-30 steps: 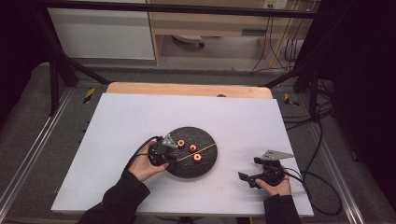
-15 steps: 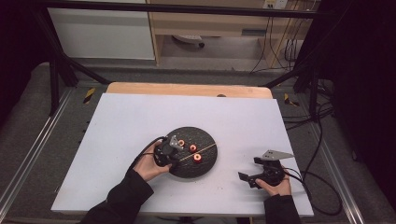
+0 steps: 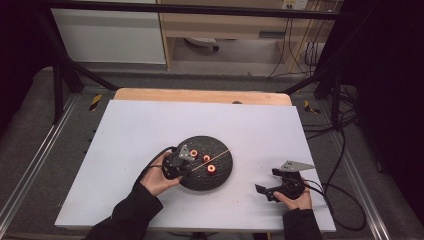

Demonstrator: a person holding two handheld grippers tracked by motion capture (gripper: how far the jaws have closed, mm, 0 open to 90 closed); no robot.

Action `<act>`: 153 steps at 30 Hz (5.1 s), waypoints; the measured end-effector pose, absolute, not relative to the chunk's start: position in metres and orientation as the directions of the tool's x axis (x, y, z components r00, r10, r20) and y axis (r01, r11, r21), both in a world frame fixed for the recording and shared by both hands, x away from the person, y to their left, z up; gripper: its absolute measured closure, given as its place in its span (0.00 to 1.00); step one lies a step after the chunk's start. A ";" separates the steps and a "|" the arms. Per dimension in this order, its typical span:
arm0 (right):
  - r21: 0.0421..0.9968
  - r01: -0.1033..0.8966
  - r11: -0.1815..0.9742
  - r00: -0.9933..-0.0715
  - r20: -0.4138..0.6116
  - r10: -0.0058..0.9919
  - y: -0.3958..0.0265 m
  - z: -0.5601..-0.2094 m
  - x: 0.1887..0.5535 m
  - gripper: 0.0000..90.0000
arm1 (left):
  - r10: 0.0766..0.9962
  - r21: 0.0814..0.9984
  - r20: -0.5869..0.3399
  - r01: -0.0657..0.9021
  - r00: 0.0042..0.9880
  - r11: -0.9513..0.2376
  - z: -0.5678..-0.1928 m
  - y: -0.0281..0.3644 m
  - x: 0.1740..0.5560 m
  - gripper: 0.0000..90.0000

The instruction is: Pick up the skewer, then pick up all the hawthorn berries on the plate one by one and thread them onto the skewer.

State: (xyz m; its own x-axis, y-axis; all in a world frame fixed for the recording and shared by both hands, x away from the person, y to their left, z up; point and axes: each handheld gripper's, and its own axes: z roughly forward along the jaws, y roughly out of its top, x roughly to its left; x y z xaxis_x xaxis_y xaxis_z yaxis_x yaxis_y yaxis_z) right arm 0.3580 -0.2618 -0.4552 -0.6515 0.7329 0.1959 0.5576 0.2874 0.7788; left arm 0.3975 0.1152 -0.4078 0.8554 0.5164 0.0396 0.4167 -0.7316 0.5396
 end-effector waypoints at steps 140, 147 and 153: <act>0.446 0.620 0.646 -0.768 0.174 0.617 -0.072 -0.384 0.446 0.67 | 0.698 0.799 -0.054 0.450 0.714 -0.398 -0.435 0.222 0.330 0.98; 0.601 0.632 0.489 -0.724 0.232 0.650 -0.090 -0.375 0.436 0.67 | 0.705 0.806 -0.053 0.447 0.707 -0.388 -0.435 0.221 0.328 0.98; 0.681 0.634 0.367 -0.693 0.288 0.662 -0.101 -0.379 0.429 0.67 | 0.709 0.812 -0.051 0.443 0.703 -0.380 -0.435 0.220 0.327 0.98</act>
State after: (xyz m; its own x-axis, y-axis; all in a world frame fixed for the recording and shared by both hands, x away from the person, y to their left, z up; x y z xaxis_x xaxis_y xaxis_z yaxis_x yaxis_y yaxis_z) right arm 0.4289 -0.1014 -0.3787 -0.6926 0.6616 0.2876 0.6337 0.3674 0.6808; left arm 0.3268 0.2203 -0.4347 0.7030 0.7094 -0.0509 0.4427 -0.3805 0.8119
